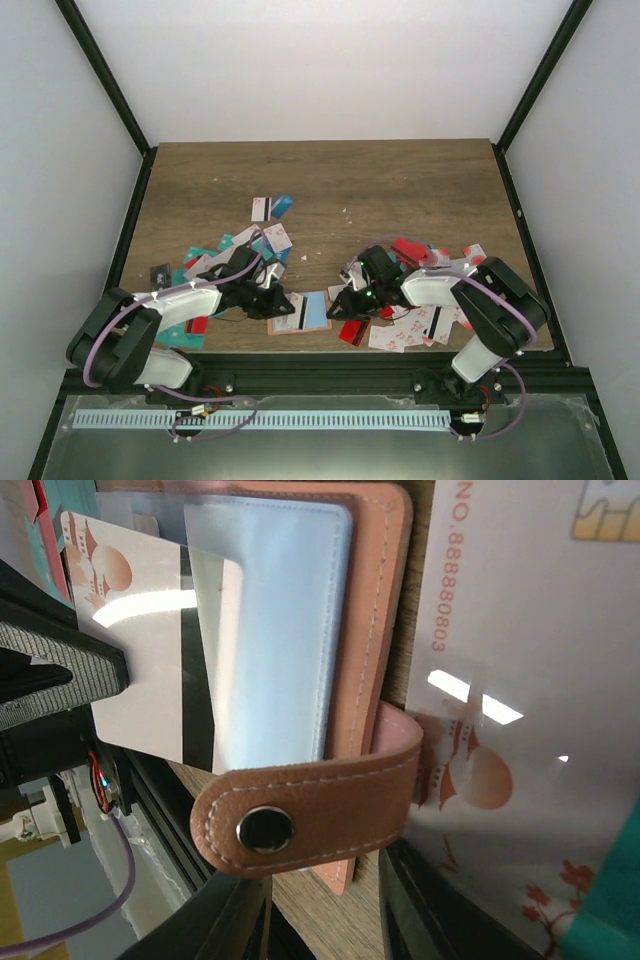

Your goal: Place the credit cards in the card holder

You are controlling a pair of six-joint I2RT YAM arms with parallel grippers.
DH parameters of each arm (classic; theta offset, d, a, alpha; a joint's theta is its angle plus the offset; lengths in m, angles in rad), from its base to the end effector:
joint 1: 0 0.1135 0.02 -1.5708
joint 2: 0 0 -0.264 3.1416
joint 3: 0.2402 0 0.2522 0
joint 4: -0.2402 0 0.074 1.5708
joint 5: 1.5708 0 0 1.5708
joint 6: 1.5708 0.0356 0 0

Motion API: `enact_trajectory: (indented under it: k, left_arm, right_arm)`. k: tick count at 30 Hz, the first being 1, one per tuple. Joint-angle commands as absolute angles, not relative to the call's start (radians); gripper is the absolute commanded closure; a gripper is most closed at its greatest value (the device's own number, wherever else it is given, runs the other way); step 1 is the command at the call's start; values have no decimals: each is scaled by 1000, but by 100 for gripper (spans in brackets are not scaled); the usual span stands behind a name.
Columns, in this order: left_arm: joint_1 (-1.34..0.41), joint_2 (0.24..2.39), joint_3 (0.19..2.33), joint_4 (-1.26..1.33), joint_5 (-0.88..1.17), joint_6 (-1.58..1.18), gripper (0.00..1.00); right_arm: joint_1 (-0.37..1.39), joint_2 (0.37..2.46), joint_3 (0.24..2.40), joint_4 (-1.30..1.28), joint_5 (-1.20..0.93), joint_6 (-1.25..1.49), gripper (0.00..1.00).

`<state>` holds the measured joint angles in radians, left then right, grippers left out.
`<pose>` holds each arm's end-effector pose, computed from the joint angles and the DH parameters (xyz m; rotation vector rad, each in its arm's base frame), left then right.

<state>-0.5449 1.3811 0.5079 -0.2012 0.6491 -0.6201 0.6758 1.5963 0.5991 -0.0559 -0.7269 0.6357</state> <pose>0.1790 -0.1336 0.1336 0.1354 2.8495 -1.1949 0.1879 0.1810 0.1168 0.3384 -2.7969 -1.2976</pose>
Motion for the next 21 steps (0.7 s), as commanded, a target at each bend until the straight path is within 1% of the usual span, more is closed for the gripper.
enact_trajectory:
  k: [1,12,19,21]
  left_arm:
    - [-554,1385,493,-163,611,-600,96]
    - [-560,1419,490,-115,613,-635,96]
    - [-580,1430,481,-86,613,-679,96]
    - [-583,1431,476,-81,610,-692,96]
  right_arm:
    - [684,1617,600,-42,-736,618,69]
    - [685,1621,587,-29,-747,628,80]
    - [685,1621,560,-2,-761,653,94]
    - [685,1620,551,8,-762,668,96]
